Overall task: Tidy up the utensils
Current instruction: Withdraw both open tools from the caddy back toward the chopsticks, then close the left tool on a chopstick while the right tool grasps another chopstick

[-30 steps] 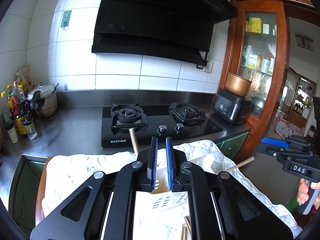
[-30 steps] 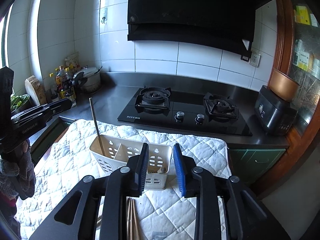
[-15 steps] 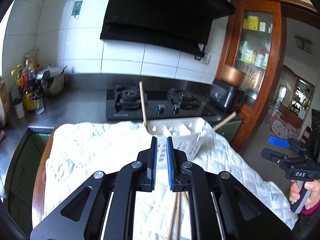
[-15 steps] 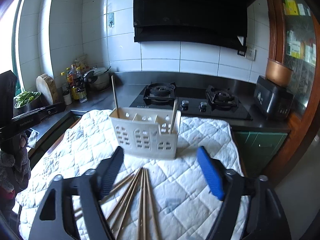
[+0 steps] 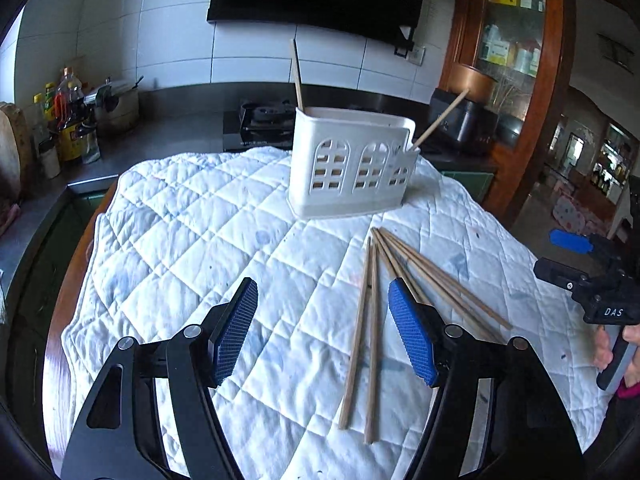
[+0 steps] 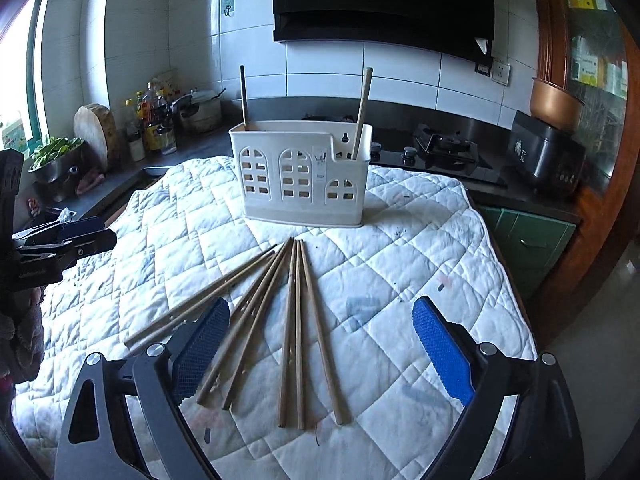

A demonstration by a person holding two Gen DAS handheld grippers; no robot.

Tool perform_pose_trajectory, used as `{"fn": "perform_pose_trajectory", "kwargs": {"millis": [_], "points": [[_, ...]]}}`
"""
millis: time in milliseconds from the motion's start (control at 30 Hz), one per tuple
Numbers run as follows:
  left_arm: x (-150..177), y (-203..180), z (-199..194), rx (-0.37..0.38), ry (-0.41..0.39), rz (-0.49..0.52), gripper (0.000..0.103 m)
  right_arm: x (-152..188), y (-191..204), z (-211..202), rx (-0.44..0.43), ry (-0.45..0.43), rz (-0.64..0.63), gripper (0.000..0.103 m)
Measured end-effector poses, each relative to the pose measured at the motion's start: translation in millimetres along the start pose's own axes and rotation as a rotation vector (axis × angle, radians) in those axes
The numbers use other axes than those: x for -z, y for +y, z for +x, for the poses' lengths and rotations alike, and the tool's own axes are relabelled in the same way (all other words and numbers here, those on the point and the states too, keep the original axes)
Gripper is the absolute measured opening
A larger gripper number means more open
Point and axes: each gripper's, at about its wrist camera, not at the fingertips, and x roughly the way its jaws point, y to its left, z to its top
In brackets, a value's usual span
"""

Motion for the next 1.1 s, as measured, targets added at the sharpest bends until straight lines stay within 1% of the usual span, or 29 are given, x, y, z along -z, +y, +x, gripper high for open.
{"fn": "perform_pose_trajectory", "kwargs": {"millis": [100, 200, 433, 733, 800, 867, 933, 967, 1067, 1100], "points": [[14.3, 2.4, 6.7, -0.008, 0.035, -0.006, 0.068, 11.9, 0.5, 4.0, 0.005, 0.011, -0.007, 0.09], [22.5, 4.7, 8.1, -0.005, 0.05, -0.026, 0.068, 22.3, -2.2, 9.3, 0.005, 0.028, -0.01, 0.09], [29.5, 9.7, -0.9, -0.011, 0.039, -0.067, 0.068, 37.6, -13.4, 24.5, -0.032, 0.075, 0.012, 0.089], [40.5, 13.2, 1.8, -0.026, 0.065, -0.077, 0.068, 46.1, -18.2, 50.8, -0.083, 0.152, 0.014, 0.059], [42.3, 14.3, 2.7, -0.028, 0.071, -0.082, 0.068, 48.0, -18.7, 56.4, -0.089, 0.165, 0.012, 0.056], [43.8, 15.3, 3.3, -0.029, 0.077, -0.084, 0.068, 48.8, -19.0, 60.2, -0.096, 0.176, 0.011, 0.049], [44.8, 15.6, 3.8, -0.028, 0.084, -0.082, 0.068, 49.5, -20.5, 63.6, -0.107, 0.183, 0.014, 0.045], [45.4, 15.2, 4.5, -0.028, 0.089, -0.08, 0.068, 49.7, -20.8, 65.2, -0.106, 0.188, 0.014, 0.041], [47.6, 13.3, 7.2, -0.027, 0.101, -0.075, 0.069, 50.1, -22.2, 69.0, -0.103, 0.196, 0.017, 0.037], [48.1, 12.1, 8.3, -0.027, 0.104, -0.073, 0.07, 50.3, -22.9, 70.2, -0.101, 0.201, 0.019, 0.033]]}}
